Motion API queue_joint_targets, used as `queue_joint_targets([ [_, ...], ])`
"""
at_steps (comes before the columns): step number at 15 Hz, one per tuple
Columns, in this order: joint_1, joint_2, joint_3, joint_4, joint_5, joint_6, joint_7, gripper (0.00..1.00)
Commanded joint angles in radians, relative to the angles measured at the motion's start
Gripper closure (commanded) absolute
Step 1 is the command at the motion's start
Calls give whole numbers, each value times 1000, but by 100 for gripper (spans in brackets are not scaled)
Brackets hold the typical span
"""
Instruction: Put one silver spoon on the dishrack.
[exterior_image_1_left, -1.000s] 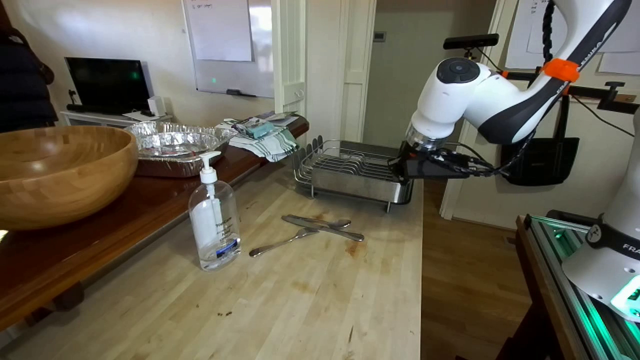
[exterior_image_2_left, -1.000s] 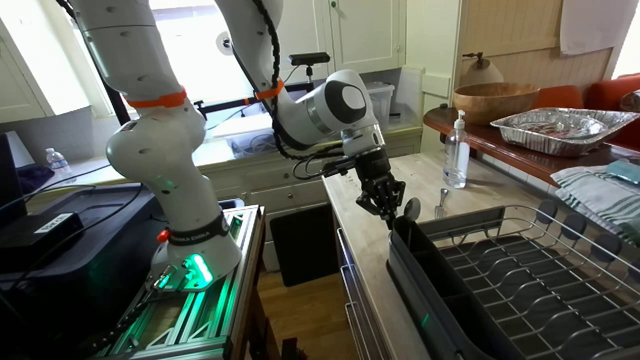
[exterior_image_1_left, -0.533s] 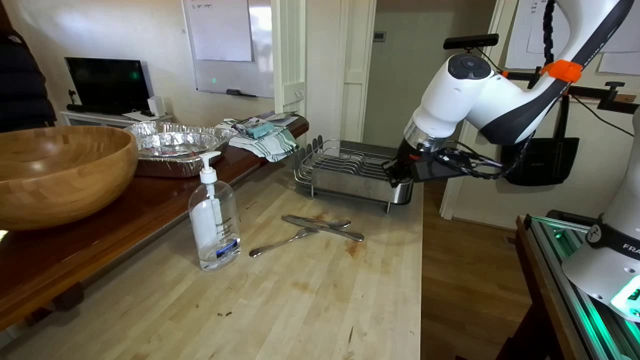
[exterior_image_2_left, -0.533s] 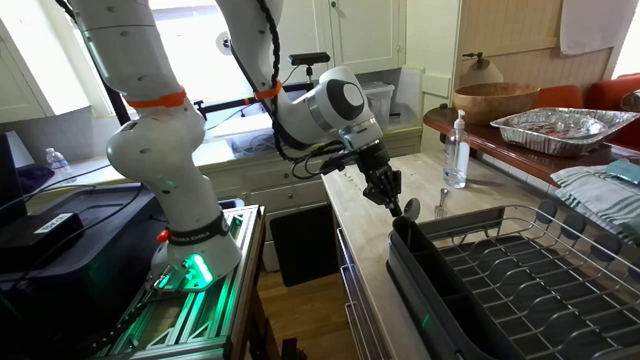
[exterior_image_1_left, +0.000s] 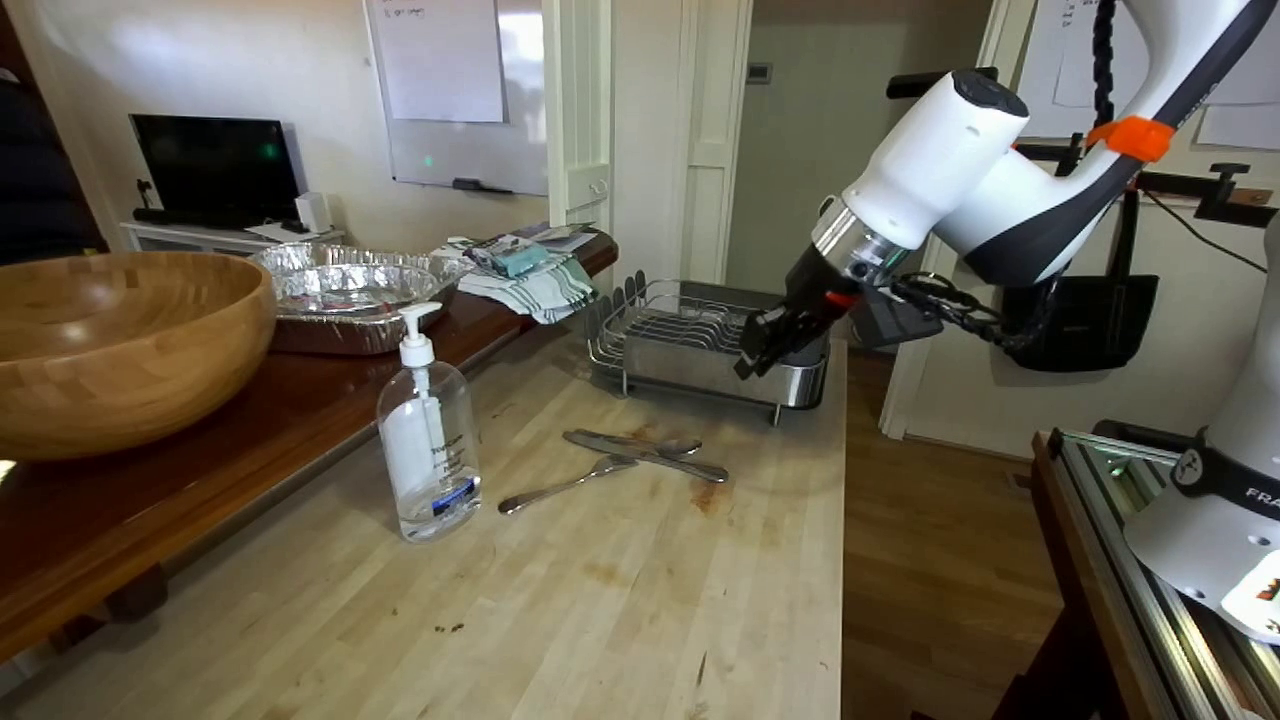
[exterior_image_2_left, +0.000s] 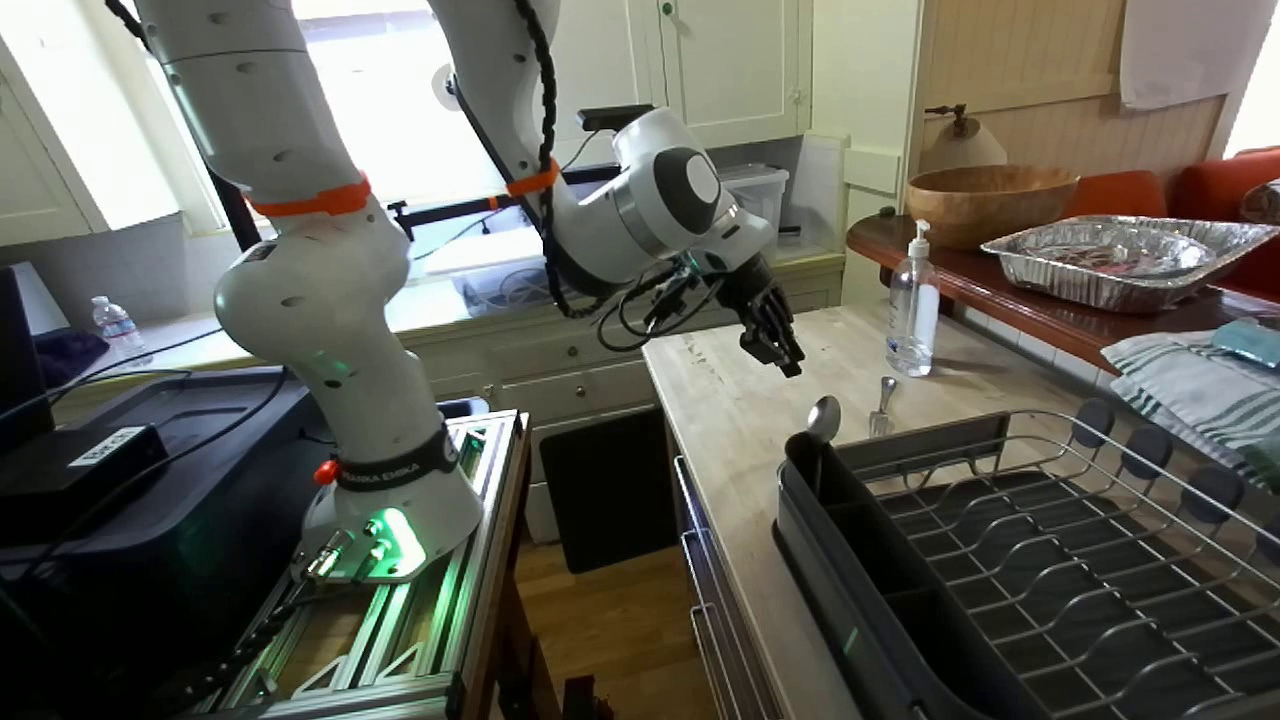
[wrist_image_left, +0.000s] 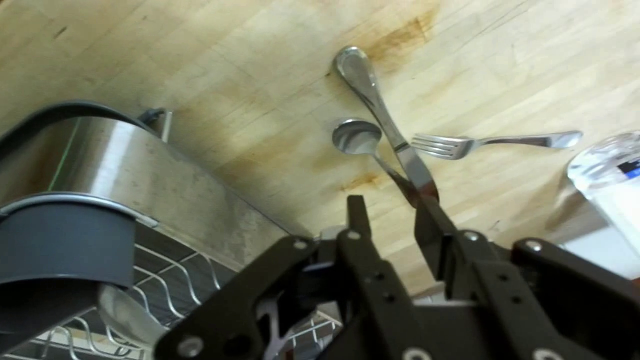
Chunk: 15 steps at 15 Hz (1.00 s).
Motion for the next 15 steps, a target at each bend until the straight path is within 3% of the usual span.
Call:
queue_joint_targets([
  [1, 0, -5, -22, -44, 79, 100, -128, 38],
  [6, 17, 46, -39, -131, 212, 224, -338, 1],
  [7, 19, 105, -35, -94, 166, 230, -307, 0],
  [9, 6, 56, -22, -108, 169, 192, -290, 0],
  [15, 6, 65, -21, -100, 169, 192, -291, 0],
])
